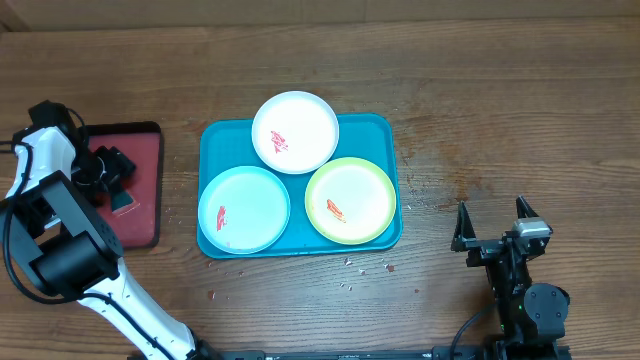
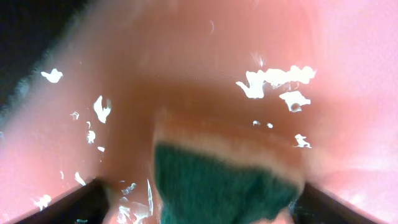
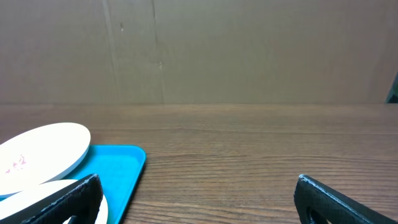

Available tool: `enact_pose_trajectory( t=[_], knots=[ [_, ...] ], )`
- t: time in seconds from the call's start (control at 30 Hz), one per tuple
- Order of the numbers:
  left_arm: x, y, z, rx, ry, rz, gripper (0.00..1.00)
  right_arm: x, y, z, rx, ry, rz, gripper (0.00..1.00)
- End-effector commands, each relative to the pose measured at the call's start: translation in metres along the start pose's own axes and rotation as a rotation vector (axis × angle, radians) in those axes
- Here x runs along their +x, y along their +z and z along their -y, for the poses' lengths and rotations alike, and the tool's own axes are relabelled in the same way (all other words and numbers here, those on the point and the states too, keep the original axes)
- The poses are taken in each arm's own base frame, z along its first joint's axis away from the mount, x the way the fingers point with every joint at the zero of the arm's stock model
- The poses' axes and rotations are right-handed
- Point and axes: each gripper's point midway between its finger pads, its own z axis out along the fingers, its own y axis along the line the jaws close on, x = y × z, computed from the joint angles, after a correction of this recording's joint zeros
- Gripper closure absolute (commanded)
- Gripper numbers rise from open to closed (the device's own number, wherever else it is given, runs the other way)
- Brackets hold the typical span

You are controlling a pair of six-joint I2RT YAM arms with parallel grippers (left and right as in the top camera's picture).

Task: Clean dirty plates on tray and stack at the side
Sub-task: 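Grasp the green-and-pink sponge with the left gripper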

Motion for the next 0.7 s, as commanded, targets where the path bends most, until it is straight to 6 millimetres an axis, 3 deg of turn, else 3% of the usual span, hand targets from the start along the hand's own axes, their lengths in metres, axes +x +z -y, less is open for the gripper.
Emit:
enact_pose_trajectory(
  t=[0.0, 0.03, 0.07, 0.17, 0.2, 0.23, 0.27, 0.3, 0.5, 0.6, 0.63, 0.67],
  knots=[
    [-0.005, 0.01, 0.001, 0.011, -0.002, 0.011, 0.56, 0.002, 0.0, -0.001, -0.004, 0.003, 0.002, 0.0],
    [-0.006, 0.01, 0.002, 0.012, -0.002, 0.016, 0.83, 0.002, 0.0, -0.001, -0.004, 0.003, 0.002, 0.0],
    [-0.007, 0.01, 0.002, 0.014, -0.002, 0.019, 0.96, 0.002, 0.0, -0.001, -0.004, 0.003, 0.002, 0.0],
    [-0.004, 0.011, 0.001, 0.01, -0.002, 0.007, 0.96, 0.002, 0.0, -0.001, -0.004, 0.003, 0.002, 0.0],
    [-0.001, 0.011, 0.0, 0.006, -0.001, -0.003, 0.88, 0.002, 0.0, -0.001, -0.004, 0.003, 0.002, 0.0],
    [0.002, 0.011, -0.001, 0.003, -0.001, -0.014, 0.68, 0.002, 0.0, -0.001, -0.004, 0.003, 0.002, 0.0],
    [0.005, 0.011, -0.002, -0.002, -0.001, -0.027, 0.3, 0.002, 0.0, -0.001, -0.004, 0.003, 0.002, 0.0],
    [0.011, 0.01, -0.003, -0.006, 0.001, -0.05, 0.0, 0.002, 0.0, -0.001, -0.004, 0.003, 0.002, 0.0],
    [0.043, 0.006, -0.011, -0.05, 0.007, -0.178, 0.0, 0.002, 0.0, -0.001, -0.004, 0.003, 0.002, 0.0],
    [0.054, 0.004, -0.015, -0.064, 0.008, -0.225, 0.1, 0.002, 0.0, -0.001, -0.004, 0.003, 0.002, 0.0],
    [0.055, 0.004, -0.015, -0.065, 0.008, -0.229, 0.14, 0.002, 0.0, -0.001, -0.004, 0.003, 0.002, 0.0],
    [0.056, 0.003, -0.015, -0.067, 0.008, -0.233, 0.41, 0.002, 0.0, -0.001, -0.004, 0.003, 0.002, 0.0]
  ],
)
